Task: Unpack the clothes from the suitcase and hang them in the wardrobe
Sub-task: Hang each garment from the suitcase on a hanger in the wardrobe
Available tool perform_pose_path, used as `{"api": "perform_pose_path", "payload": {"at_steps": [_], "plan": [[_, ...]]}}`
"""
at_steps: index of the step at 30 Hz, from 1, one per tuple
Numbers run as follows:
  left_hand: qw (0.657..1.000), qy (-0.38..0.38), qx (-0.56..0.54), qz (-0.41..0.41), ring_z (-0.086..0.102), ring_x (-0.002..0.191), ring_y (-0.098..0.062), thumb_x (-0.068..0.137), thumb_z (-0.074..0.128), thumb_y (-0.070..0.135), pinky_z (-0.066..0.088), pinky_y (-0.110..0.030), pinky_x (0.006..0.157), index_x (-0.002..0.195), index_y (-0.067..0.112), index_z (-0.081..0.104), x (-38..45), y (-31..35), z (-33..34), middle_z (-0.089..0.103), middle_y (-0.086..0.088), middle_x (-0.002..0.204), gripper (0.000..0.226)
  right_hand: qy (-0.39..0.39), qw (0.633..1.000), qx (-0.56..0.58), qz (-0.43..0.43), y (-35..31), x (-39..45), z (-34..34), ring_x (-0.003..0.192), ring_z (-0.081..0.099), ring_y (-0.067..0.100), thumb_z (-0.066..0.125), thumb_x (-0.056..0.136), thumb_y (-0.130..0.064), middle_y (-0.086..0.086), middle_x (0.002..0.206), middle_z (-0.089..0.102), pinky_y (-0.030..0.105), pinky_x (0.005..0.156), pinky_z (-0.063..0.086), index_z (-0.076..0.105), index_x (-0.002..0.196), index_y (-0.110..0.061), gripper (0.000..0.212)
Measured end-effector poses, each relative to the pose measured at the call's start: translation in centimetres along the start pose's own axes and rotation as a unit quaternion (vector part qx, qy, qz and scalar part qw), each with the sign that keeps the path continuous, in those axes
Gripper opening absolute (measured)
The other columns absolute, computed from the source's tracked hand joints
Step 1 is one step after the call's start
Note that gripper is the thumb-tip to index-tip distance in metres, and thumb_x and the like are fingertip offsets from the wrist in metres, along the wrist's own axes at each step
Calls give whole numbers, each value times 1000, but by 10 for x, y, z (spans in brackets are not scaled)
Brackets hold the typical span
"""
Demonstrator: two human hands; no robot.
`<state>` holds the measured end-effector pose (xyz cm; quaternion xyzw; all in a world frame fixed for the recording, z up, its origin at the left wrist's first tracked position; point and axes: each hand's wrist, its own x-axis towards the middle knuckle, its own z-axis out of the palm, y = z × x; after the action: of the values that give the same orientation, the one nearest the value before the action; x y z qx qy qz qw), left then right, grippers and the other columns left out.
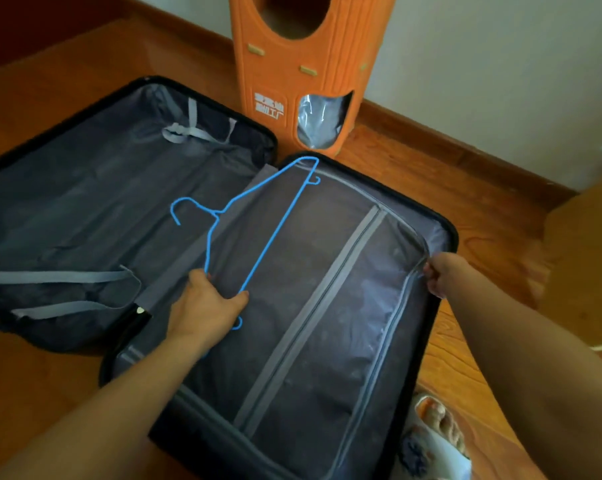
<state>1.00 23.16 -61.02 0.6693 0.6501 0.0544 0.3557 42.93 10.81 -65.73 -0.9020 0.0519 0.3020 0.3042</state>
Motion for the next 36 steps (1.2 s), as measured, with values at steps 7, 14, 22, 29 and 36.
{"api": "perform_pose_path", "payload": {"at_steps": [7, 14, 22, 29, 36], "plan": [[998, 18, 41, 43, 62, 113, -34, 75, 78, 56, 47, -42, 90, 128, 11, 45, 8, -27, 9, 62, -7, 126, 76, 85, 973, -191, -96, -10, -12, 21, 88, 69, 41, 67, 82, -13, 26, 99, 66, 45, 73, 59, 60, 97, 4, 23], [996, 41, 68, 44, 61, 115, -40, 78, 77, 52, 46, -45, 93, 124, 6, 46, 8, -24, 23, 59, -16, 131, 71, 93, 910, -359, -185, -12, -8, 12, 98, 64, 43, 61, 86, 0, 27, 107, 64, 42, 72, 52, 66, 101, 4, 16], [995, 42, 73, 45, 61, 111, -41, 79, 75, 52, 46, -44, 89, 117, 9, 45, 6, -21, 25, 59, -15, 128, 65, 105, 702, -629, -317, 3, -24, 15, 100, 67, 36, 50, 93, -6, 14, 109, 67, 41, 72, 55, 68, 109, -10, 24], [996, 23, 69, 51, 58, 118, -44, 80, 75, 49, 46, -46, 95, 121, 5, 44, 0, -19, 16, 57, -23, 134, 67, -20, 673, -660, -333, 55, -93, 10, 105, 68, 33, 54, 91, -28, 11, 117, 68, 39, 83, 57, 67, 119, -18, 32], [991, -117, 43, 43, 57, 122, -35, 78, 80, 48, 44, -38, 90, 132, 2, 47, -13, -24, -32, 59, -17, 135, 78, -237, 640, -635, -362, 154, -255, 27, 104, 66, 34, 55, 89, -31, 14, 110, 70, 37, 86, 52, 69, 107, -15, 28]]}}
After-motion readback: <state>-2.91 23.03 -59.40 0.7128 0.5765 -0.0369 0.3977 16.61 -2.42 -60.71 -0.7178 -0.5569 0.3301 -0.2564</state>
